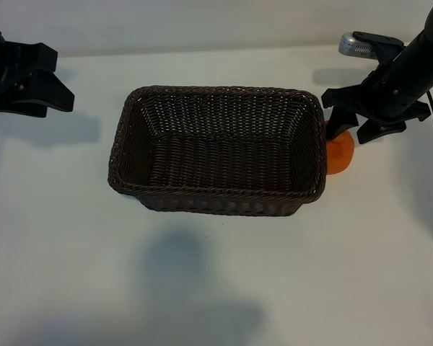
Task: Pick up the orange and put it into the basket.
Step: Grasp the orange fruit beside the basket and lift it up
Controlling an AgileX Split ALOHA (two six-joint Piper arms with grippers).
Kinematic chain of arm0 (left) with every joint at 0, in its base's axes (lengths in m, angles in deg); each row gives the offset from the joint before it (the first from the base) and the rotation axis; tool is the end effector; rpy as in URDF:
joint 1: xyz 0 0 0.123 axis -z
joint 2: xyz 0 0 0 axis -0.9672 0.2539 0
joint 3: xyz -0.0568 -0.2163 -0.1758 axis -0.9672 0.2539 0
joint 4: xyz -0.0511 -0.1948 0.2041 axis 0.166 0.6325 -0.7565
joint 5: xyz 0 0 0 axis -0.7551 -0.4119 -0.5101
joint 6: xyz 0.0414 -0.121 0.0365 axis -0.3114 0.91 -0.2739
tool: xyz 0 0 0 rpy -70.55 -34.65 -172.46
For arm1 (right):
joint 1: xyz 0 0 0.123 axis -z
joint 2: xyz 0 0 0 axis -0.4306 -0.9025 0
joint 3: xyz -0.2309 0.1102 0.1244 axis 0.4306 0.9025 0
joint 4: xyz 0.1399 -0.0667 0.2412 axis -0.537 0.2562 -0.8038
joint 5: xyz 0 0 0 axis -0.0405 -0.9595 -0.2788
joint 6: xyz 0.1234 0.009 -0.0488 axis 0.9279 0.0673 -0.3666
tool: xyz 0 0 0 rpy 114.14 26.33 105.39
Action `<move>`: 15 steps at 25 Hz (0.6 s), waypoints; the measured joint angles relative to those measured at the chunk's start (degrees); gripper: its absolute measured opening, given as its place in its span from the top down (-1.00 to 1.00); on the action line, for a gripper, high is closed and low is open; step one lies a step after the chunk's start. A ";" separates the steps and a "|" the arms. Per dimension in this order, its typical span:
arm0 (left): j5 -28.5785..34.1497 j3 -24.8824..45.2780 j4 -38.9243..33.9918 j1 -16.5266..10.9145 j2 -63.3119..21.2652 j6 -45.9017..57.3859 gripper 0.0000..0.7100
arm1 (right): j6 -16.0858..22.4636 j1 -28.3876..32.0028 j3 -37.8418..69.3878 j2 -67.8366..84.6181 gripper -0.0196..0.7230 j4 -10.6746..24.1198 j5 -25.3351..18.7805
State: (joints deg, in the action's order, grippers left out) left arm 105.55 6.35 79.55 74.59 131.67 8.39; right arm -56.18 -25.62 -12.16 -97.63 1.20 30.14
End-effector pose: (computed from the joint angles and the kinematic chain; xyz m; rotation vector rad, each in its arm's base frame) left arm 0.3521 -0.0517 0.2792 0.0917 2.6772 -0.5896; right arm 0.4361 0.0462 0.1023 0.0993 2.9035 0.5254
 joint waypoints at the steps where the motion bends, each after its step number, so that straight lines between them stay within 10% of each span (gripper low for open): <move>1: 0.00 0.00 0.00 0.00 0.00 0.00 -0.29 | 0.00 0.00 0.00 0.00 -0.52 0.00 0.26; 15: 0.00 0.00 0.00 0.00 0.00 0.00 -0.29 | -0.12 0.00 0.00 -0.02 -0.22 -0.41 2.42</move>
State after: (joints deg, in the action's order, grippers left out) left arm 105.55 6.35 79.55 74.59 131.67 8.39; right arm -56.30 -25.62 -12.16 -97.65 0.80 32.56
